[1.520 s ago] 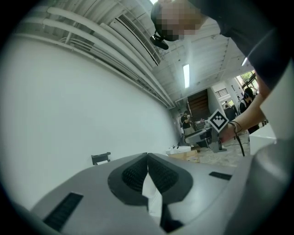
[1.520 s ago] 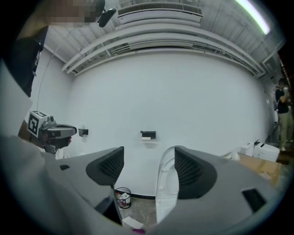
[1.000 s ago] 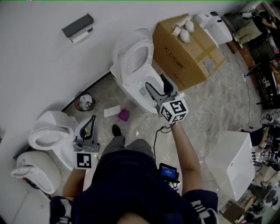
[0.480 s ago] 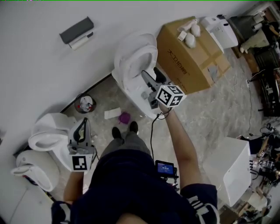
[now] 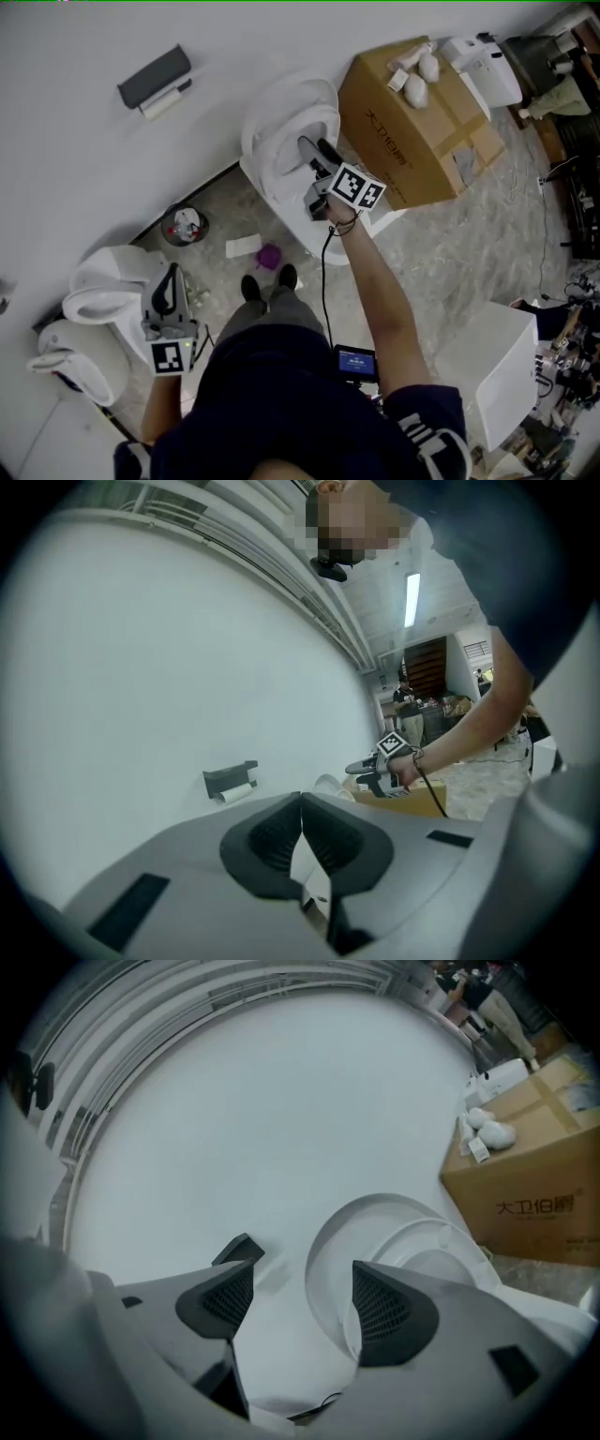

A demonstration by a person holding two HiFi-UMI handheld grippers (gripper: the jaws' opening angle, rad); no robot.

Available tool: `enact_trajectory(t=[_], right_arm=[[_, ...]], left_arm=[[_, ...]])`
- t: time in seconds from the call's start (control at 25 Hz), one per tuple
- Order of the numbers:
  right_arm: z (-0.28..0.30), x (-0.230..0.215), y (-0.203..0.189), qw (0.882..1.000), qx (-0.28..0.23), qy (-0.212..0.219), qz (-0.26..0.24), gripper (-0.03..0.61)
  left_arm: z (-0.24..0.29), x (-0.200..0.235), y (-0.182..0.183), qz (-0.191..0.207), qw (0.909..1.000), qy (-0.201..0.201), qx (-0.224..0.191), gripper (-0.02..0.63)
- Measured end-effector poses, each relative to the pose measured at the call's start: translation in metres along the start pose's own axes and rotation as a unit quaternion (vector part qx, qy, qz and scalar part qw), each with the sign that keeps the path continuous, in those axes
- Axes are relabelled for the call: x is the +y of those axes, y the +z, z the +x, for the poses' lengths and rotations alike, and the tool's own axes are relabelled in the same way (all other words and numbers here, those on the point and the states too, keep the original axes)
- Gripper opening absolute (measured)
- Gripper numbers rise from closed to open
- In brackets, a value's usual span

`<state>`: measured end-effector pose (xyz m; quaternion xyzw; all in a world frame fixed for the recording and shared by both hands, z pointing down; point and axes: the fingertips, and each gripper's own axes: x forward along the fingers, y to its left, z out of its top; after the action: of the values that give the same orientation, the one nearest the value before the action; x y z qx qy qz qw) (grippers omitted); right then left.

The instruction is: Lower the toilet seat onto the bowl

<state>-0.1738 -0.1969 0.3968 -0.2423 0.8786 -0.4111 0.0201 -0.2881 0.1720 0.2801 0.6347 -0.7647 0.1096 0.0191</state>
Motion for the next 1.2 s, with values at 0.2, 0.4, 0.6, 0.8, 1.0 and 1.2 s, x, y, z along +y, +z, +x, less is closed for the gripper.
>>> enact_trajectory(t=[0.2,0.4,0.6,0.8,1.0,1.2], right_arm=[[0.018,-0.027,0.000,0.998,-0.004,-0.004,0.058,0.341],[0.034,-0.043,0.001,0.997,-0.004,-0.007,0.083,0.341],[0.047,-0.056,0.001,0.993,-0.012,-0.009,0.115,0.336],[0.059,-0.068,0.002,0.987,-0.029,-0.008,0.158,0.325],[0.072,-0.082,0.001,0.976,-0.043,-0.007,0.213,0.313],[0.086,-0.095,0.001,0.967,-0.056,-0.011,0.249,0.302]], left_arm=[[0.007,-0.001,-0.002,0.006,0.9999,0.006,0.010,0.026],[0.012,0.000,-0.006,0.005,0.9997,0.013,0.021,0.025],[0.016,0.002,-0.011,0.008,0.9994,0.015,0.030,0.026],[0.020,0.007,-0.014,0.004,0.9991,0.019,0.037,0.026],[0.024,0.012,-0.018,0.003,0.9988,0.022,0.044,0.026],[0.027,0.016,-0.022,0.003,0.9984,0.026,0.051,0.026]])
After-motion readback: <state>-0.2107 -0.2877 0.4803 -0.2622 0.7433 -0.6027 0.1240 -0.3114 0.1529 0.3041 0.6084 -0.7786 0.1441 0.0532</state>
